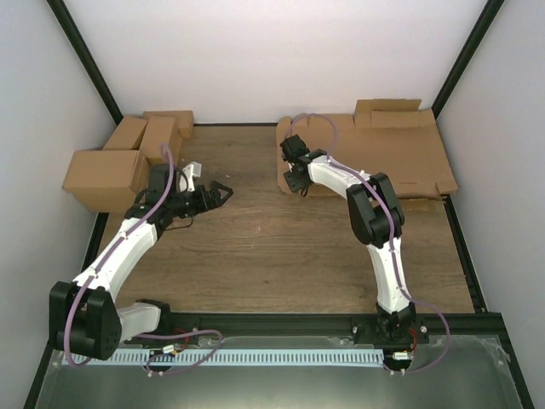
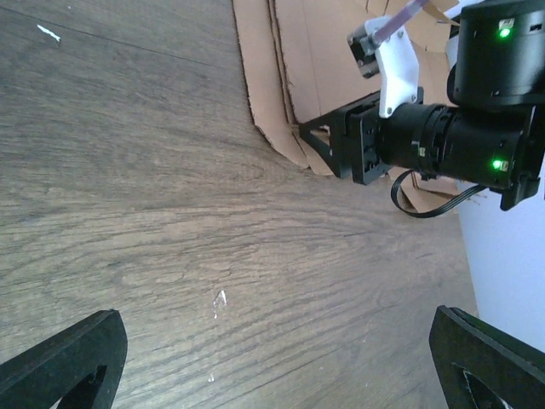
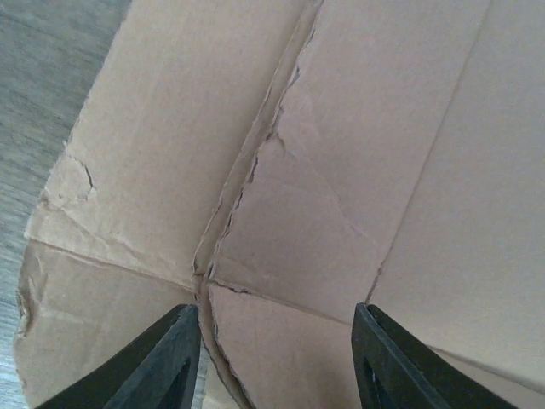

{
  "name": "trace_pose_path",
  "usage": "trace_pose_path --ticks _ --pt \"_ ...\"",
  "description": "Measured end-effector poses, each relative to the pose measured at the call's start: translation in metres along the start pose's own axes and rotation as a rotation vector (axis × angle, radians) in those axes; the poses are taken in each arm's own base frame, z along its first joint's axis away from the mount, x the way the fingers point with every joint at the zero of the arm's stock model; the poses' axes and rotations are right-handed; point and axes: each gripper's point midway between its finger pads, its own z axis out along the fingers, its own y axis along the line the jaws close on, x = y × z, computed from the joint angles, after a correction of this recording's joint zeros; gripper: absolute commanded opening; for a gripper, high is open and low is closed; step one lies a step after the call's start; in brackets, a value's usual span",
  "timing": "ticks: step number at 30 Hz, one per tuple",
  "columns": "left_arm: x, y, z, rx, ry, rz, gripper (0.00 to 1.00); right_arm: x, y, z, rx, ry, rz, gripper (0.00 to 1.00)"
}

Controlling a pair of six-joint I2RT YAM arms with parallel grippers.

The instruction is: Fold the paper box

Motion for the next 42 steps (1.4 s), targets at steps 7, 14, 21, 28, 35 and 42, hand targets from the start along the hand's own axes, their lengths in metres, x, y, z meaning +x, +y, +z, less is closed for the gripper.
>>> trace_pose_path --ticks 7,14,21,28,35,42 --pt "0.004 -0.001 0.001 -0.001 0.014 0.007 1.0 -0.006 -0.006 -0.004 0.032 -0.012 0.009 0.67" --pt "0.005 -0.001 0.001 -0.001 0.016 0.016 1.0 -0.01 -0.004 -0.006 0.013 -0.02 0.017 0.67" --pt "0.004 -0.002 0.001 -0.001 0.014 0.021 1.0 -0.019 -0.005 -0.011 0.008 -0.042 0.033 0.62" --pt "0.003 -0.002 0.001 -0.002 0.014 0.022 1.0 -0.017 -0.009 -0.01 0.013 -0.034 0.049 0.63" --pt "0.003 -0.002 0.001 -0.002 0.013 0.022 1.0 -0.01 -0.007 -0.004 0.014 -0.008 0.042 0.62" --pt "0.003 -0.002 0.001 -0.002 0.013 0.022 1.0 0.0 -0.006 0.009 0.028 0.029 0.039 0.42"
